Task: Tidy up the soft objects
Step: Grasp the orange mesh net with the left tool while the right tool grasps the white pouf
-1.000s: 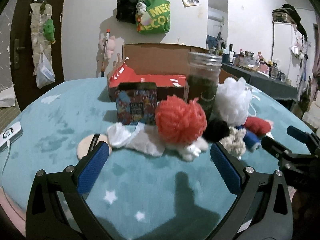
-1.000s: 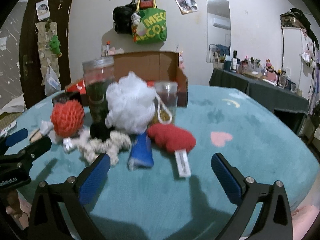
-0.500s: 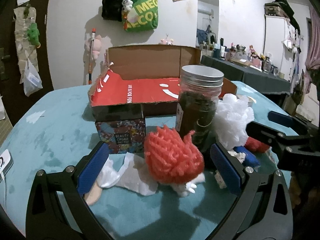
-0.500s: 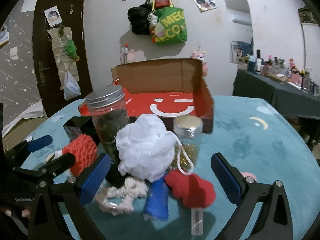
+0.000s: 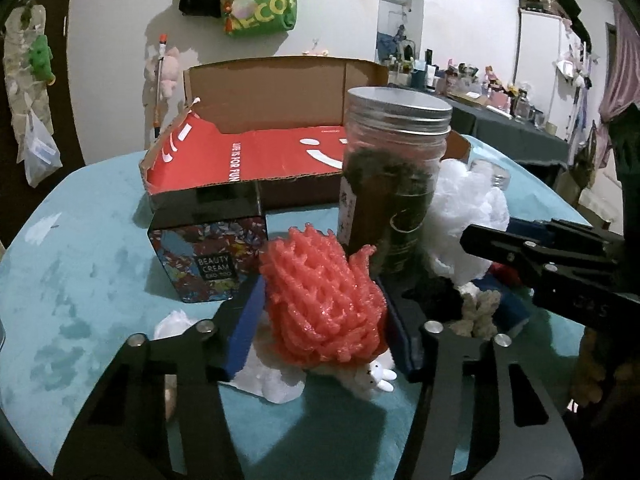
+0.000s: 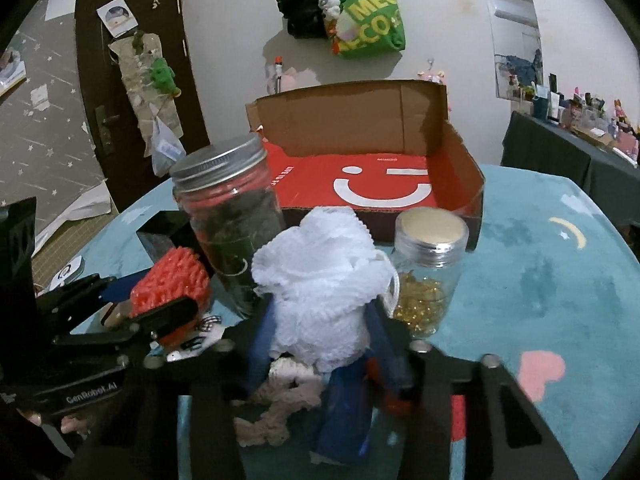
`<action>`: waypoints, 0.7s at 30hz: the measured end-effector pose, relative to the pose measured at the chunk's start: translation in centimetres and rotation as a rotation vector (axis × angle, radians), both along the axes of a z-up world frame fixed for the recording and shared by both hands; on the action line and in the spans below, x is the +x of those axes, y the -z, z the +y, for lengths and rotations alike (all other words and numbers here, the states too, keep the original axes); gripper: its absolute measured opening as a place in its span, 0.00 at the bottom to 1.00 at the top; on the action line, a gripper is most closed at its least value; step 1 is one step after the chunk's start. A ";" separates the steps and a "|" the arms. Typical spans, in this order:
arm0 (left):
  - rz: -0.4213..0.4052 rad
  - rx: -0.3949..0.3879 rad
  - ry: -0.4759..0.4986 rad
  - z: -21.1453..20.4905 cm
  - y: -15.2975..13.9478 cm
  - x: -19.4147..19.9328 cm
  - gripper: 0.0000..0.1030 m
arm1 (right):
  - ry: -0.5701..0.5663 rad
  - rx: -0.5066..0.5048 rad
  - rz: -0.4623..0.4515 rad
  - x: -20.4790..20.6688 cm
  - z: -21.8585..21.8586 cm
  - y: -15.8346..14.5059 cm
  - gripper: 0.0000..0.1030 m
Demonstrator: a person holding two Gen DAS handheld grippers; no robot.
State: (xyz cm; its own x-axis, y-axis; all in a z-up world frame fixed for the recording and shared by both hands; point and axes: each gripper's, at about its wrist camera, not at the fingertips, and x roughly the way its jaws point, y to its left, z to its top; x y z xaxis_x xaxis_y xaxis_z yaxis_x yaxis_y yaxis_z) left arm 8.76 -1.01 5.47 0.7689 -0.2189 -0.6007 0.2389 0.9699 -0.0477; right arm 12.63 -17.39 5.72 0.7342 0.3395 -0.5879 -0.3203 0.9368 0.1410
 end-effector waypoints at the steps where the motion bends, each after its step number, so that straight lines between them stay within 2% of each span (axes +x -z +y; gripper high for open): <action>1: -0.002 -0.001 0.003 0.0 -0.1 -0.1 0.48 | -0.001 0.003 -0.005 -0.1 0.0 0.0 0.27; 5: -0.011 -0.005 0.005 0.0 -0.3 -0.4 0.45 | -0.002 -0.007 -0.019 -0.7 0.1 -0.2 0.15; 8: -0.017 -0.009 0.003 0.1 -0.6 -0.7 0.44 | 0.002 -0.013 -0.038 -1.4 0.1 -0.6 0.13; 21: -0.061 -0.013 0.004 0.6 -2.0 -2.5 0.44 | 0.020 -0.030 -0.116 -4.5 -0.4 -2.4 0.11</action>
